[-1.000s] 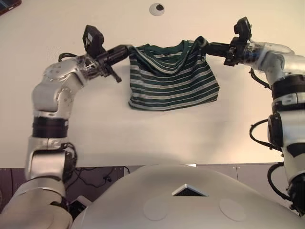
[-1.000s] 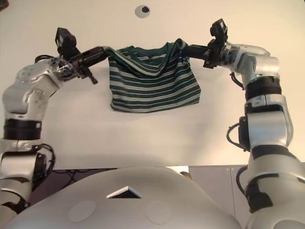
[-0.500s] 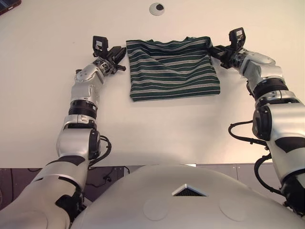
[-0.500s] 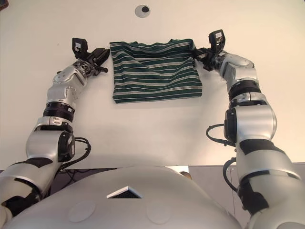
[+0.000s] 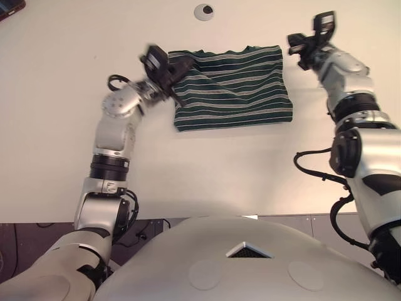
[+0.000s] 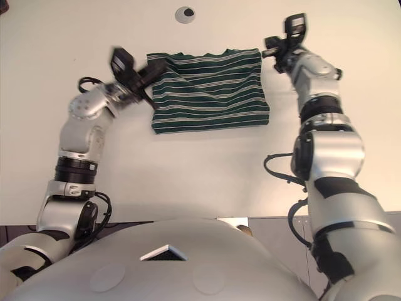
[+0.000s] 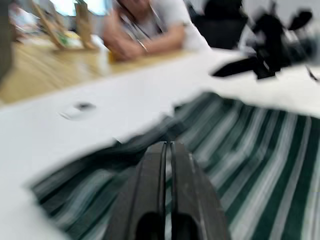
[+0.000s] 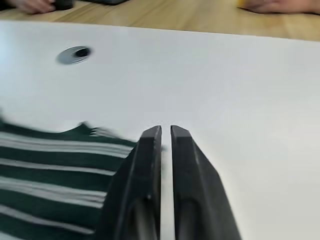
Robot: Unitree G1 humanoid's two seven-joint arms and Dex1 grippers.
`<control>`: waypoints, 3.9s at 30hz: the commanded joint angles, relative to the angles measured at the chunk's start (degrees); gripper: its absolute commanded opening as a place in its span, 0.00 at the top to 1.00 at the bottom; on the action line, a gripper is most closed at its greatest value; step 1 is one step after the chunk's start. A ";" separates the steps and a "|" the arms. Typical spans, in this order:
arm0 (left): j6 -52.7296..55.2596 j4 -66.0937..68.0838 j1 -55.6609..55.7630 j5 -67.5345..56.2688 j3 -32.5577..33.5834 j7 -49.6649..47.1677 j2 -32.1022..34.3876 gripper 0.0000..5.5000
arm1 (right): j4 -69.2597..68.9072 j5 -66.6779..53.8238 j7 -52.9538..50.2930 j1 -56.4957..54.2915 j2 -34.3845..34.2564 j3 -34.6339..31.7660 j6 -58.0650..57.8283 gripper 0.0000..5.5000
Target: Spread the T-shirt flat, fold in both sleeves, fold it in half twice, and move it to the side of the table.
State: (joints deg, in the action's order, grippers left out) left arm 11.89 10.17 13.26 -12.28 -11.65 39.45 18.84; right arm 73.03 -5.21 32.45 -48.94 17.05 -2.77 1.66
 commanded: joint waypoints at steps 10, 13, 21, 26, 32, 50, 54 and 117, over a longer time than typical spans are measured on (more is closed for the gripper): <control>-3.61 21.86 11.30 36.62 -23.23 3.50 22.71 1.00 | -8.99 26.68 27.67 11.51 5.50 32.05 20.11 0.99; -7.67 38.25 24.50 44.35 -26.10 -10.31 19.37 1.00 | -23.90 16.29 40.85 17.25 2.88 32.47 14.82 0.99; -22.15 21.83 13.35 25.26 -4.13 -24.90 15.18 1.00 | -49.72 0.30 44.78 22.44 6.82 26.64 -6.63 0.99; -23.82 -5.75 -11.80 21.27 3.52 -16.21 26.08 0.95 | -55.63 -2.71 36.07 25.04 9.12 17.20 -9.02 0.94; -25.64 -18.72 -28.34 25.08 4.44 -5.66 37.04 0.77 | -49.55 7.29 35.99 30.29 20.65 18.04 19.95 0.75; -16.63 -36.92 -29.49 33.43 -0.42 10.04 39.21 0.68 | -44.11 40.56 6.95 29.64 19.57 28.27 63.39 0.61; -16.10 -37.77 -30.39 32.62 -1.22 12.67 39.23 0.68 | -42.66 47.35 1.85 26.66 18.55 31.37 62.85 0.61; 9.26 -6.51 -6.19 -14.22 30.20 -22.36 -4.25 1.00 | -34.67 -7.92 26.26 10.43 -13.63 15.18 -15.30 0.99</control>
State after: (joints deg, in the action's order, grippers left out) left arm 21.88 2.86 6.74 -26.59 18.40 17.50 15.13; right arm 38.80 -13.55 57.96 -39.80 6.69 9.97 -12.04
